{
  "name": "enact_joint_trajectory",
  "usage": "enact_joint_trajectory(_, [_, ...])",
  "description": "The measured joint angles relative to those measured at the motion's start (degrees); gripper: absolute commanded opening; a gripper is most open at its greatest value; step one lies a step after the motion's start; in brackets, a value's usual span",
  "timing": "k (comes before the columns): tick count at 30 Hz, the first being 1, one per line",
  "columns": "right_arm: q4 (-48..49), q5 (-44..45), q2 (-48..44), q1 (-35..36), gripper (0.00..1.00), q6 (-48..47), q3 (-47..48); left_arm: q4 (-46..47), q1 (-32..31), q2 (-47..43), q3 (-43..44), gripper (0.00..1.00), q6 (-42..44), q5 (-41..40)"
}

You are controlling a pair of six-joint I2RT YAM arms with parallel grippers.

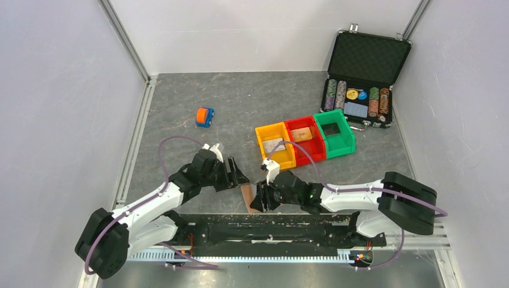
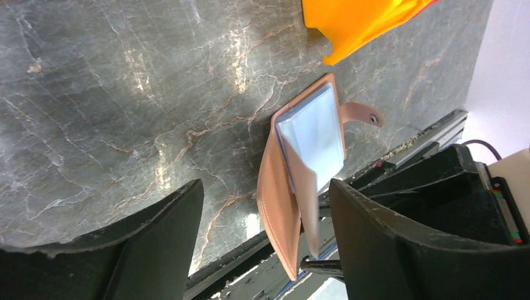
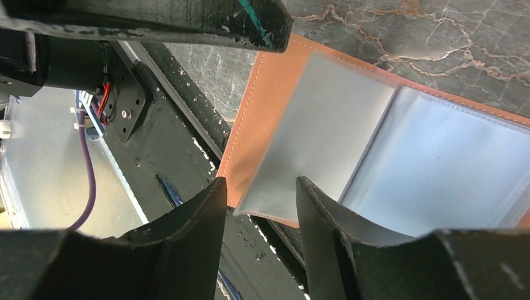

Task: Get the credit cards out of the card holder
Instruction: Open the card holder at the center of the board.

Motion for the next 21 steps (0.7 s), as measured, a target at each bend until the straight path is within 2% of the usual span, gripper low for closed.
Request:
enact_joint_trajectory(9, [1.86, 0.00, 3.39, 0.44, 0.50, -0.24, 0.28, 2.47, 0.24, -0.35, -2.82, 0.83, -0.26, 5.40])
enact_joint_trajectory(13, [1.97, 0.00, 4.46, 0.61, 0.50, -0.39, 0.28, 4.09, 0.24, 0.09, -3.54, 0.79, -0.26, 6.97])
enact_joint_trajectory(18, [2.08, 0.00, 4.68, 0.70, 0.50, -0.42, 0.35, 6.40, 0.24, 2.51, -4.90, 0.64, -0.35, 8.79])
enact_joint_trajectory(21, [2.14, 0.02, 4.70, 0.70, 0.50, -0.44, 0.35, 7.23, 0.24, 4.02, -5.55, 0.49, -0.59, 9.57])
